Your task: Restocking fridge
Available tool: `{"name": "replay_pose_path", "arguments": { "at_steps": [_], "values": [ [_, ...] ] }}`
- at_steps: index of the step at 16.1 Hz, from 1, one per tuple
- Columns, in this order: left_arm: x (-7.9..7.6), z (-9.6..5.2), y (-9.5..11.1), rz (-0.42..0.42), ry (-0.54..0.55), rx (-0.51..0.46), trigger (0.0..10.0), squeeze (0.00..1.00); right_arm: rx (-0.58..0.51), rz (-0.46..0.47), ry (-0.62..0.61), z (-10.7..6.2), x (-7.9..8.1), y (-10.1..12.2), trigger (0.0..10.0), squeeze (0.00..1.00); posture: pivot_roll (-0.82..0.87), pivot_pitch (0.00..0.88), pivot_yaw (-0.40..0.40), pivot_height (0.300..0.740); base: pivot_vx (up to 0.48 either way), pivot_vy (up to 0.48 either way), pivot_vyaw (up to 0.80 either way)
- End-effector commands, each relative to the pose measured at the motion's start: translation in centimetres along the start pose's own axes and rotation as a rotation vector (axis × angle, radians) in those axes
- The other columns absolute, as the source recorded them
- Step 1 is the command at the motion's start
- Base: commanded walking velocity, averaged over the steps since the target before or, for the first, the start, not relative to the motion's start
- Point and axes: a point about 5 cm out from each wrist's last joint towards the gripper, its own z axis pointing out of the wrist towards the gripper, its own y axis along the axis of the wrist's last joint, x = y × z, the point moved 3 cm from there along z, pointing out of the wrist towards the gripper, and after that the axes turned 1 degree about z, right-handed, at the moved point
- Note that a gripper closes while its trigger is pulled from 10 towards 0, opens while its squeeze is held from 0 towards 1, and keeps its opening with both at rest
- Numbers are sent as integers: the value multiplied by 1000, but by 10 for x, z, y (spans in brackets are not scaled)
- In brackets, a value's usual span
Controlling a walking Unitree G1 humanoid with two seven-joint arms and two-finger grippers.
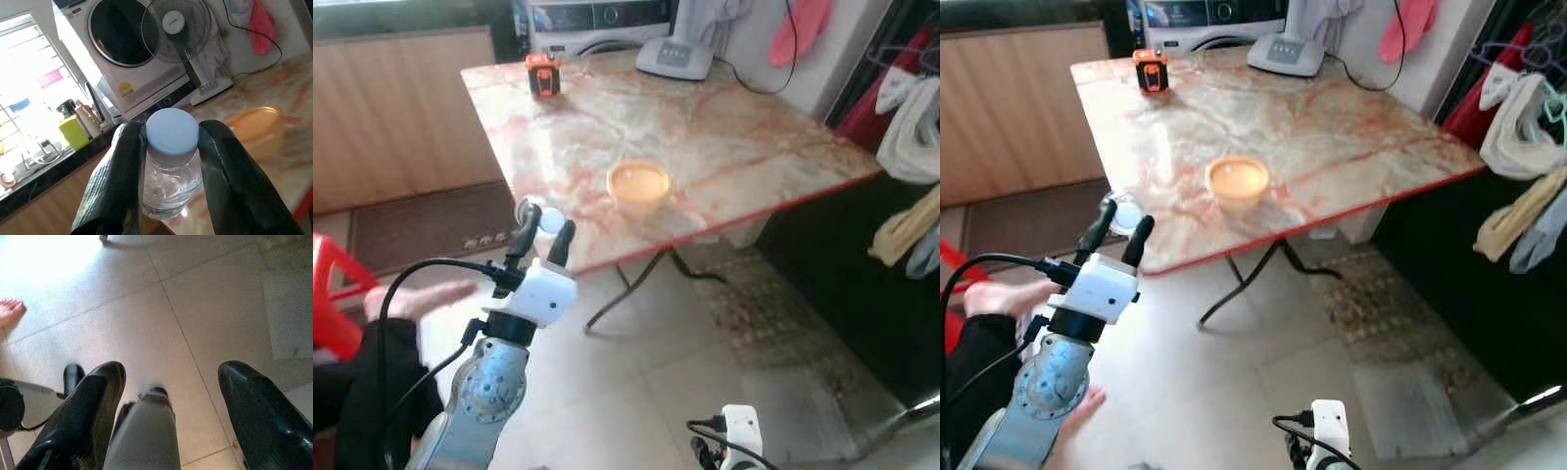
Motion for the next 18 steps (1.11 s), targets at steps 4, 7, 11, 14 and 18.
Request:
{"name": "replay_pose_path", "arguments": {
  "at_steps": [4, 7, 11, 14, 18],
  "values": [
    [-5, 1, 8, -4, -22, -36, 10000, 0, 13, 10, -15, -2, -5, -5, 10000, 0, 66, 83, -77, 740, -278, 0, 0],
    [-18, -1, 3, -63, -105, 1, 10000, 0, 13, 8, -15, -2, -6, -5, 10000, 0, 68, 88, -79, 740, -90, 0, 0],
    [-37, -11, -26, -204, -223, 181, 10000, 0, 12, 8, -16, -2, -6, -4, 10000, 0, 67, 88, -77, 740, 0, 0, 0],
    [-13, -24, -71, -234, -49, 391, 10000, 0, 11, 10, -16, -1, -5, -4, 10000, 0, 65, 88, -75, 740, 0, 0, 0],
    [22, -93, -164, -182, 201, 858, 10000, 0, 12, 7, -15, -1, -5, -4, 10000, 0, 62, 94, -75, 740, 0, 0, 0]
  ]
}}
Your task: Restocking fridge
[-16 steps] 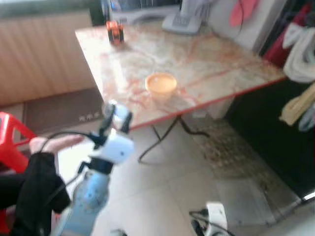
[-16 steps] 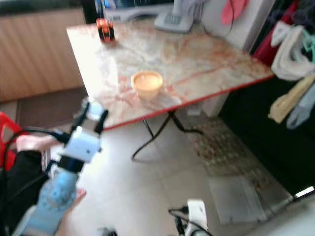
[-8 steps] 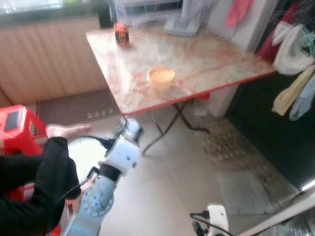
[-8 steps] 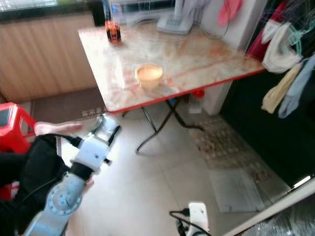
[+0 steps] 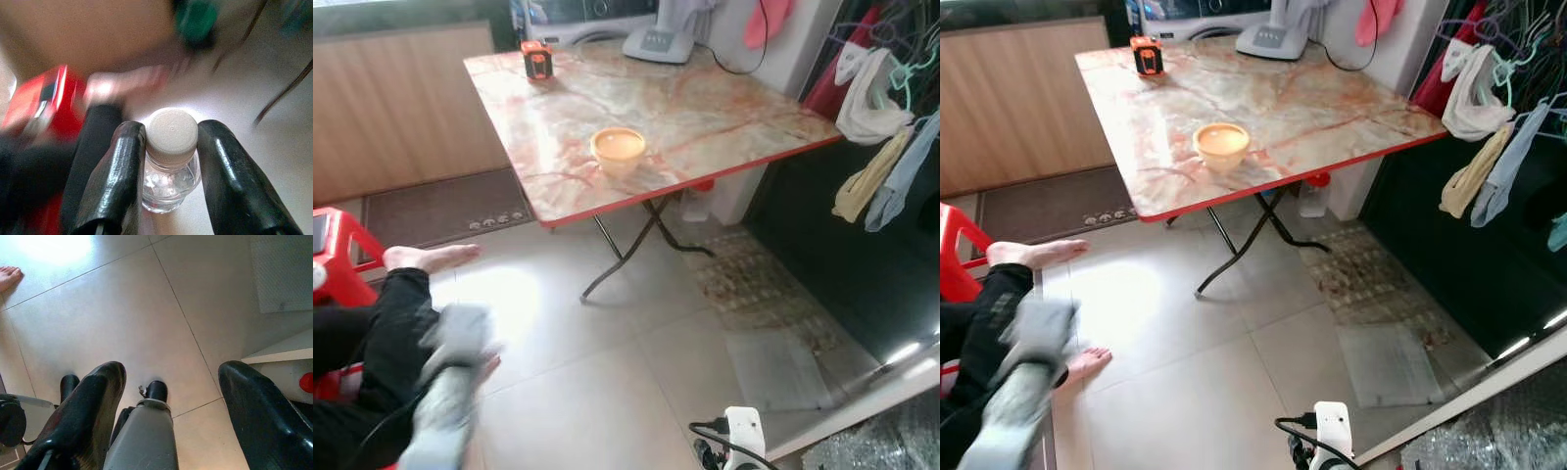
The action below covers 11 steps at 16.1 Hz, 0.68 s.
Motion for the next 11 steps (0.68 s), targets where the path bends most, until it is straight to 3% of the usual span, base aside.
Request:
{"name": "replay_pose_path", "arguments": {
  "at_steps": [1, 2, 3, 5, 7, 9, 11],
  "values": [
    [4, -1, -17, 0, 21, 64, 10000, 0, 2, 5, -4, 0, -1, 0, 10000, 0, 60, 97, -75, 740, 0, 0, 0],
    [3, -2, -28, 18, 16, 99, 10000, 0, 2, 5, -4, 0, -1, 0, 10000, 0, 61, 97, -75, 740, 0, 0, 0],
    [-3, -7, -70, 67, -37, 233, 10000, 0, 0, 4, -5, 0, -1, 0, 10000, 0, 46, 98, -74, 740, 0, 0, 0],
    [-6, -12, -91, 56, -51, 304, 10000, 0, -1, 7, -8, 0, -1, 0, 10000, 0, 44, 99, -73, 740, 0, 0, 0],
    [-14, -17, -108, 113, -88, 344, 10000, 0, 14, -4, 2, -1, -1, -4, 10000, 0, 60, 90, -88, 740, 0, 0, 0],
    [-16, -21, -116, 96, -82, 373, 10000, 0, 25, -26, 15, -1, -1, -6, 10000, 0, 53, 100, -92, 740, 0, 0, 0],
    [-23, -25, -126, 131, -125, 400, 10000, 0, 29, -21, 2, -2, -3, -7, 10000, 0, 42, 106, -88, 740, 0, 0, 0]
  ]
}}
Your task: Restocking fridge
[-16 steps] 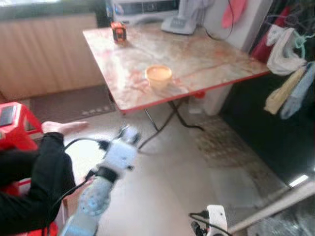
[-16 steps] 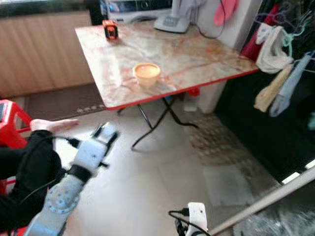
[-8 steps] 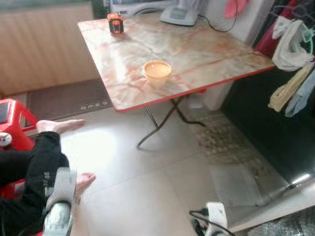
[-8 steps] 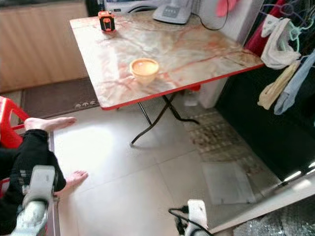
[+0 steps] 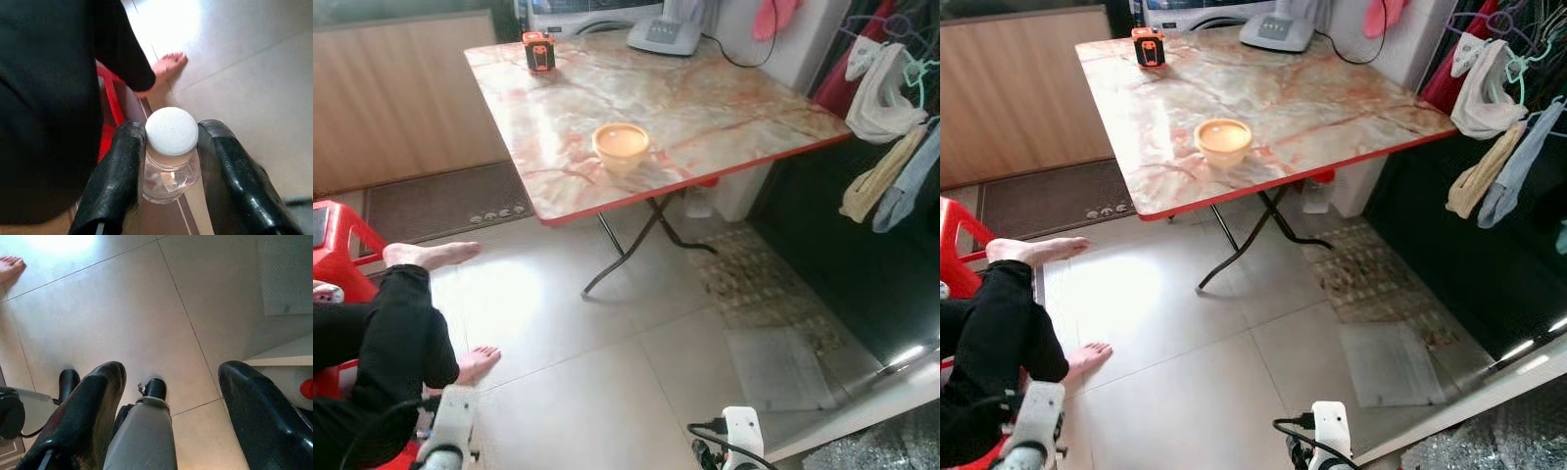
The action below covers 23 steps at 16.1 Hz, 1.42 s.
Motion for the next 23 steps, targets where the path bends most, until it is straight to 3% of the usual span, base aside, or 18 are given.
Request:
{"name": "replay_pose_path", "arguments": {
  "at_steps": [1, 9, 11, 12, 16, 23],
  "values": [
    [-9, 0, -5, 50, -33, 13, 10000, 0, 18, 5, -19, -2, -5, -6, 10000, 0, 41, 104, -84, 740, 0, 0, 0],
    [-14, 13, -2, 103, -61, 63, 10000, 0, 5, 19, -17, -1, -1, -5, 10000, 0, 39, 68, -67, 740, 0, 0, 0],
    [-17, 13, -5, 110, -77, 82, 10000, 0, 4, 20, -16, -1, 0, -5, 10000, 0, 36, 73, -65, 740, 0, 0, 0],
    [-23, 8, -18, 139, -97, 119, 10000, 0, 1, 24, -16, -1, 1, -4, 10000, 0, 26, 79, -62, 740, 0, 0, 0],
    [-26, 2, -29, 99, -85, 149, 10000, 0, 1, 25, -18, -1, 0, -4, 10000, 0, 29, 95, -67, 740, 0, 0, 0],
    [-26, 3, -28, 92, -85, 141, 10000, 0, -4, 33, -24, -1, -1, -4, 10000, 0, 14, 109, -67, 740, 0, 0, 0]
  ]
}}
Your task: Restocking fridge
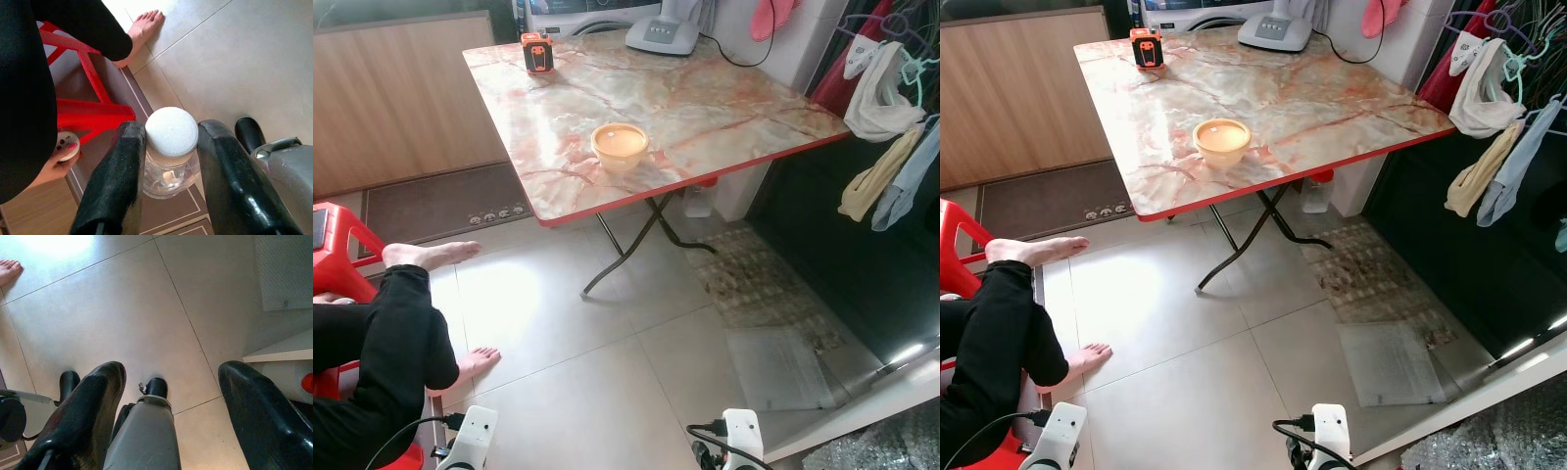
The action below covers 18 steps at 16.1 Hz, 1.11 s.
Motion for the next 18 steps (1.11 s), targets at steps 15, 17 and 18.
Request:
{"name": "replay_pose_path", "arguments": {
  "at_steps": [15, 17, 18],
  "values": [
    [-2, -2, -4, -6, 7, 2, 10000, 0, 19, 0, 3, -1, -3, -3, 10000, 0, 14, 107, -67, 740, 0, 0, -719],
    [-3, -2, -4, -5, 9, 3, 10000, 0, 21, -1, 5, -1, -3, -3, 10000, 0, 14, 107, -68, 740, 0, 0, -788],
    [-3, -2, -4, -4, 9, 4, 10000, 0, 22, -2, 6, -1, -3, -4, 10000, 0, 13, 106, -68, 740, 0, 0, -788]
  ]
}}
